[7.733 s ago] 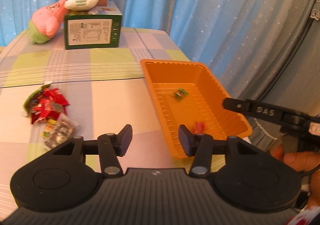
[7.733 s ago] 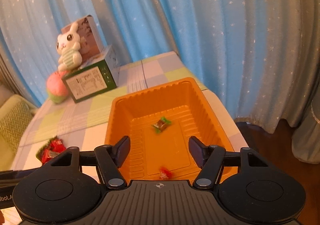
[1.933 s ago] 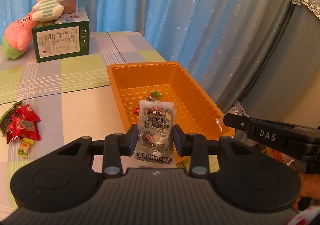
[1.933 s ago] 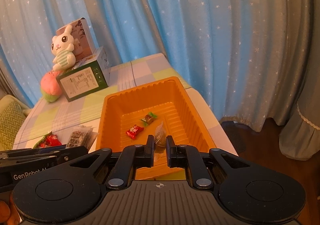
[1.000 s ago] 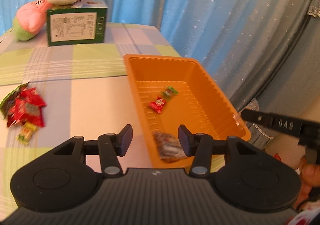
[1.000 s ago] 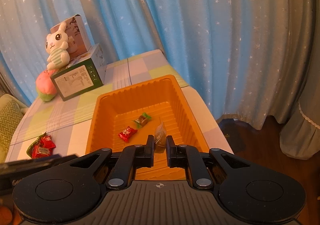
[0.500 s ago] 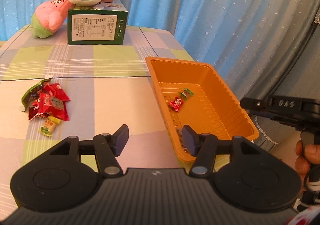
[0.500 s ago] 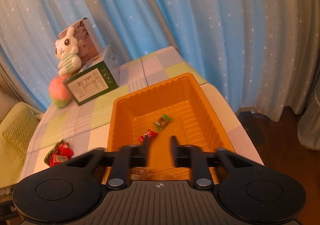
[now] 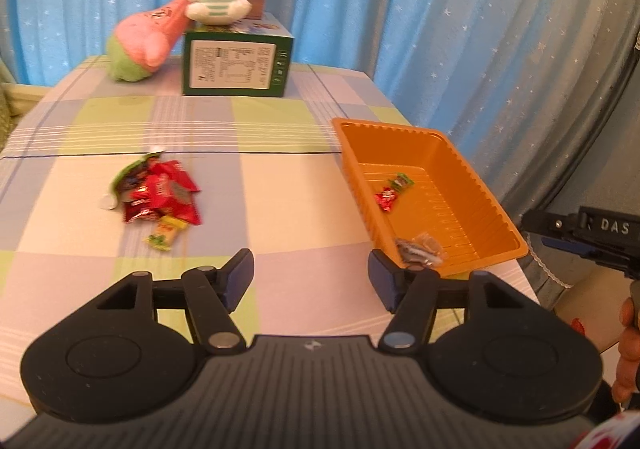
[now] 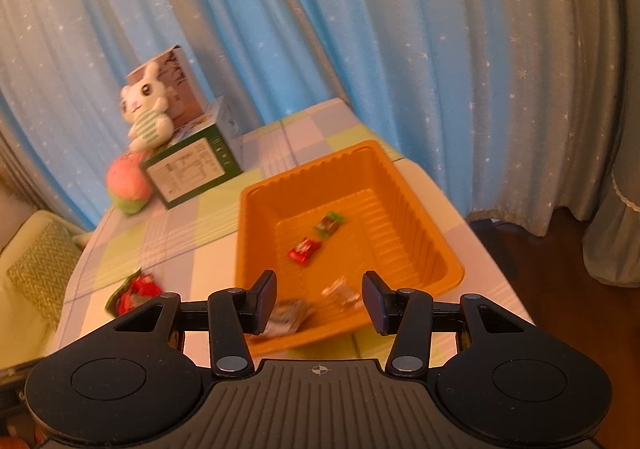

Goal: Organize snacks
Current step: 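Withdraw both grippers from the tray back toward the pile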

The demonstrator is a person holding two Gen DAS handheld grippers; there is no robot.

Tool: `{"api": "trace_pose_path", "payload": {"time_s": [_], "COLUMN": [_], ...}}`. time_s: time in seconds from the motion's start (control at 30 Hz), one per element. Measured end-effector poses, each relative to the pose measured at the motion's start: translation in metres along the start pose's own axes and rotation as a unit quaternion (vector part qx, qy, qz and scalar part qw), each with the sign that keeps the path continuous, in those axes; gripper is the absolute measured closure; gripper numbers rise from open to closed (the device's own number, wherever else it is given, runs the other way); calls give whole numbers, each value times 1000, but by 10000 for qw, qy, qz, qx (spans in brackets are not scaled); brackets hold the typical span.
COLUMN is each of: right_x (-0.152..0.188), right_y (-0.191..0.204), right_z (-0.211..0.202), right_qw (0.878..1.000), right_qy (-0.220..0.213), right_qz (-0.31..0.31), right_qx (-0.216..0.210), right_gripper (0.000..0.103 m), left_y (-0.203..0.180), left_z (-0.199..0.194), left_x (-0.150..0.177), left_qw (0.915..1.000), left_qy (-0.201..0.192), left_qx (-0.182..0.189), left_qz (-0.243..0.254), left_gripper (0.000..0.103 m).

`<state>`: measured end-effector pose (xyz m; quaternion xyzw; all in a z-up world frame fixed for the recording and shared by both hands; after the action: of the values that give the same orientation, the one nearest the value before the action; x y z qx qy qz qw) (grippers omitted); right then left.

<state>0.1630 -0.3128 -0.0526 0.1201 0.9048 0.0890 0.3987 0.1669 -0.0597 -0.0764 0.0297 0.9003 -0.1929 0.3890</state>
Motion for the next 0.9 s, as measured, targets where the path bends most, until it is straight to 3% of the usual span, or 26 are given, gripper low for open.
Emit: {"api": "trace_pose_path", "payload": {"time_s": [0.47,0.9], "right_x": [35,54], "right_y": [49,78], "right_z": [-28,-29], "right_qw": [9989,9965], "right_qy": [158,249], "right_qz": [-353,-667], "right_qx": [-282,-428], "right_gripper": [55,55], "left_y": [55,72], "left_z": [-71,-88], "left_x": [25,25], "left_qw": [9980,9968], "left_qy": [-88,-201], "left_qx": [-603,-745], "left_qz": [-150,-217], "left_gripper": [43,43]}}
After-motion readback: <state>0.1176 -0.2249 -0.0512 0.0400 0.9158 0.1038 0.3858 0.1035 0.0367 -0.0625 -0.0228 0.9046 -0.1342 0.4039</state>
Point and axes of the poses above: each gripper's, at about its wrist camera, not at the fingertips, and z roughly the way its jaws point, y to its left, x to its underside, the point moved 7 cm from there along z, roughly the way its jaws point, and after that the axes turned 10 degrees about x, right-handed, at the moved point
